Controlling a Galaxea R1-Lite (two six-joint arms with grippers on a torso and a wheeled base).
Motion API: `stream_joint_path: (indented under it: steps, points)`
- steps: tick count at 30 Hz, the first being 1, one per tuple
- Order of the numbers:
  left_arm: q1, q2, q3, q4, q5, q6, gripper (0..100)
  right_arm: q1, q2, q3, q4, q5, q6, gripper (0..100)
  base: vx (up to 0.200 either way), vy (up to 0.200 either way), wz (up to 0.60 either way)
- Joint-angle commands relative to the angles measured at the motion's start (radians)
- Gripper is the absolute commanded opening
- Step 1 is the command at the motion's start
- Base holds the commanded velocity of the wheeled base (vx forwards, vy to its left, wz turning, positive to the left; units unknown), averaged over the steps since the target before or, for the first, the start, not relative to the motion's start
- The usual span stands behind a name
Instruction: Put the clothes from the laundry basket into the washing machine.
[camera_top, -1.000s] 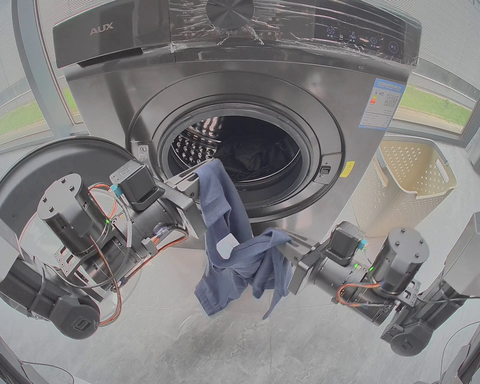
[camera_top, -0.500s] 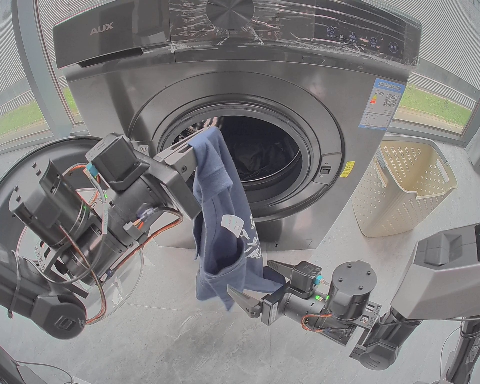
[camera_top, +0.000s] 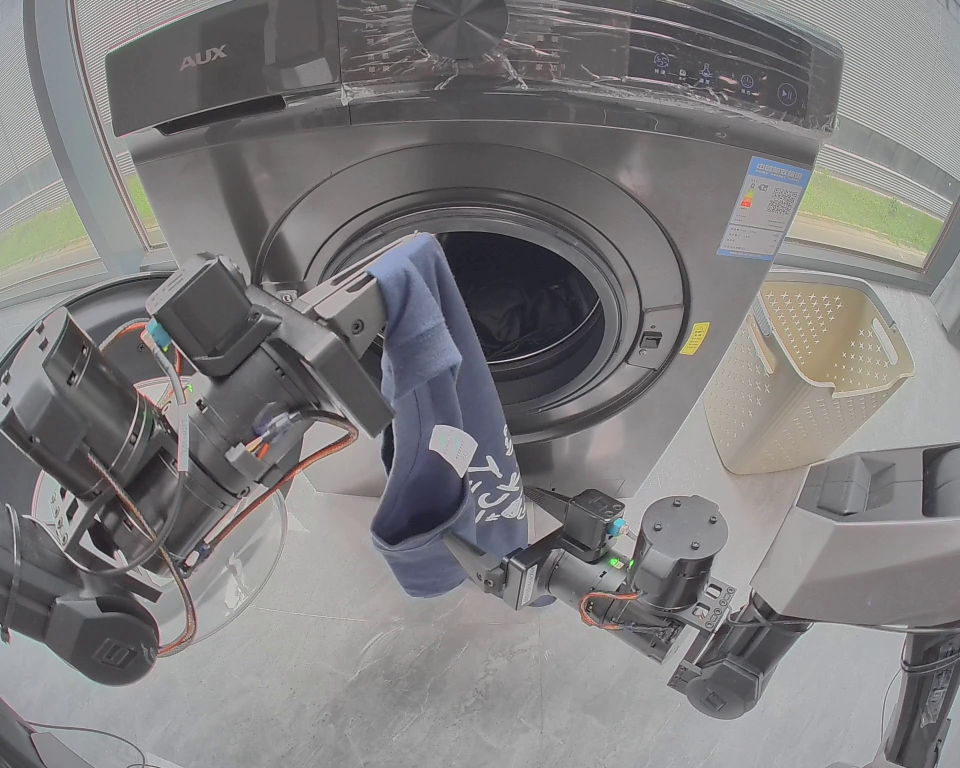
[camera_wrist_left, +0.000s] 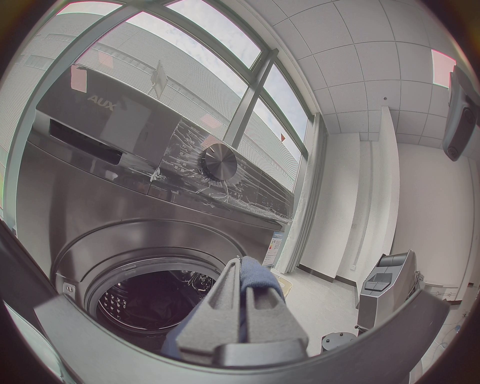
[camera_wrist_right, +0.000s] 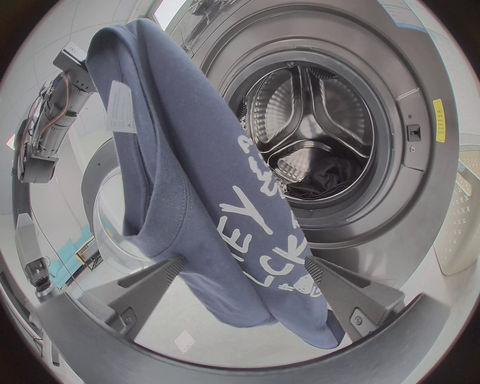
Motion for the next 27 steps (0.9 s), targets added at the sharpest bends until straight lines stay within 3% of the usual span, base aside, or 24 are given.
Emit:
stream_joint_path:
  steps: [1, 11, 16, 17, 27]
  points:
    - [-0.002, -0.002, -0.001, -0.001, 0.000, 0.000, 0, 0.006, 0.024, -0.012, 0.000, 0.001, -0.001, 100, 0.000, 0.000, 0.00]
    - [-0.002, 0.004, -0.002, -0.005, 0.002, 0.000, 0, 0.032, 0.035, -0.010, 0.000, -0.001, -0.001, 100, 0.000, 0.000, 0.00]
    - [-0.003, -0.005, 0.001, -0.004, 0.000, 0.000, 0, 0.012, 0.084, -0.055, 0.000, -0.024, -0.004, 100, 0.000, 0.000, 0.00]
    - [-0.003, -0.010, 0.002, -0.004, 0.000, -0.002, 0, -0.010, 0.104, -0.092, 0.003, -0.045, -0.004, 100, 0.000, 0.000, 0.00]
    - [-0.020, -0.019, 0.005, -0.005, -0.001, -0.002, 0, -0.083, 0.135, -0.184, 0.023, -0.039, -0.007, 100, 0.000, 0.000, 0.00]
